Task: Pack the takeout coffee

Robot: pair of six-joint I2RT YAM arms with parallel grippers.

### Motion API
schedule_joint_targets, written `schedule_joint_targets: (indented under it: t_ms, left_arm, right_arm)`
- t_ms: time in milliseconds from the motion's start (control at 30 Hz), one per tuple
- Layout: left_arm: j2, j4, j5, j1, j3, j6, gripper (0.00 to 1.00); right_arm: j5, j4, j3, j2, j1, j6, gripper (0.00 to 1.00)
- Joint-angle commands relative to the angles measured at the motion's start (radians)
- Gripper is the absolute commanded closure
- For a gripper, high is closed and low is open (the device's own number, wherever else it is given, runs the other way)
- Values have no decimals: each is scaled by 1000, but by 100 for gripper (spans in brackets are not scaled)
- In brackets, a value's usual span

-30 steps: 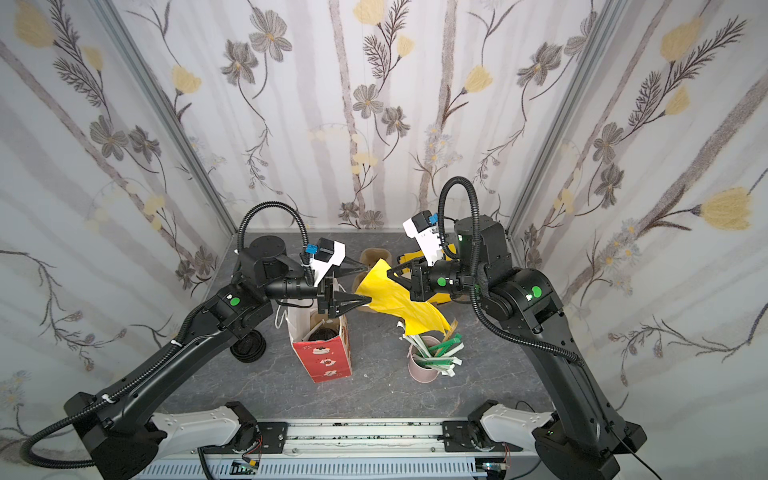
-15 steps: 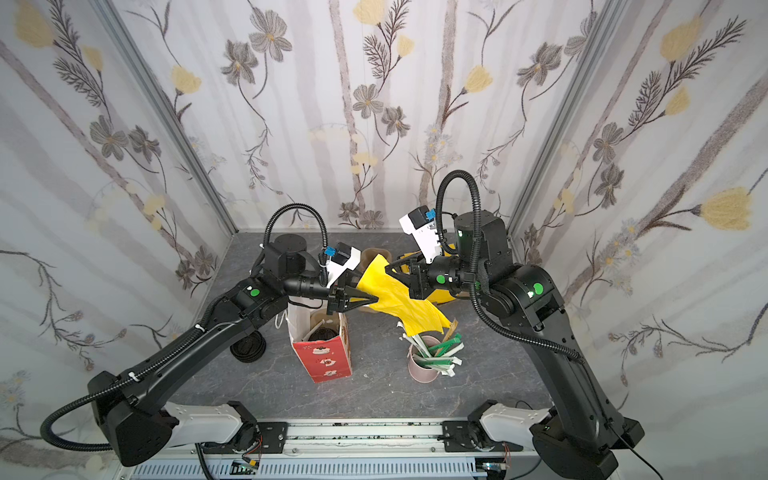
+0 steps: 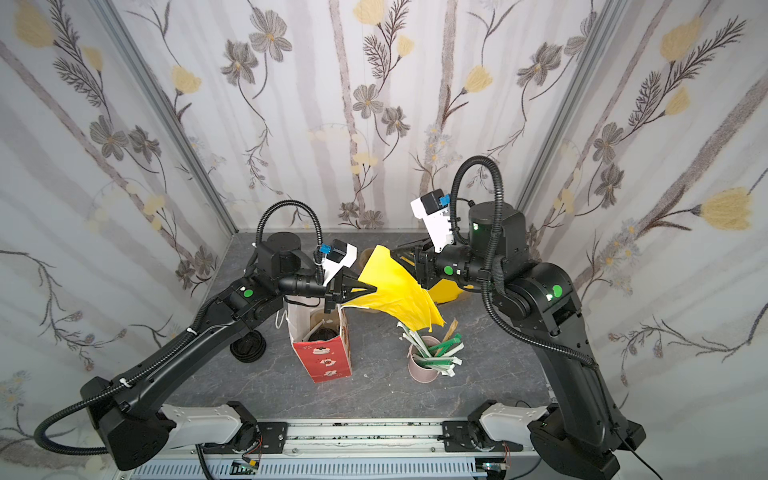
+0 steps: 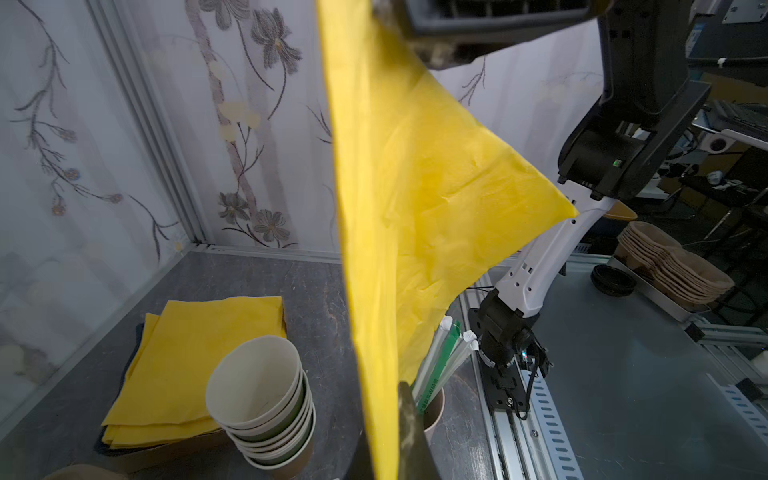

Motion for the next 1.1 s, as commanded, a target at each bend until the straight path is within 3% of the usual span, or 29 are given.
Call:
schedule_joint_targets:
  t_ms: [0,67,133,367,467,533,667,867,1067]
  left_arm:
    - [-12,29,-187,-24,46,-82,100]
    - [-12,29,-252,-40,77,-176,100]
    - [-18,30,-294,-58,90,-256,100]
    - [-113,23,-733,-57,76,-596,100]
    - [-183,24,-836,-56,55,-694,100]
    - [-224,27,-824,-56,34,-697,100]
    - [-303,29,-714,-53,-15,-553,100]
    - [-368,33,-494,-37,-97,-373,100]
    - [-375,32,-356,-38,-106,-322,100]
  right_arm:
    - [168,7,109,-26,2,11,29]
    - [199,24,142,-55,1,20,32]
    - [220,29,143,-68,1,35,26]
    - [213,5,123,-45,4,59,22]
    - [191,24,122,-34,4,62,22]
    - [147,33,99,-18,6,51,18]
    - [19,147,-56,-29,16,-41,9]
    - [-175,462,-351,-117,67,-366,1]
    - [-249,454,-346,-82,104,-590,0]
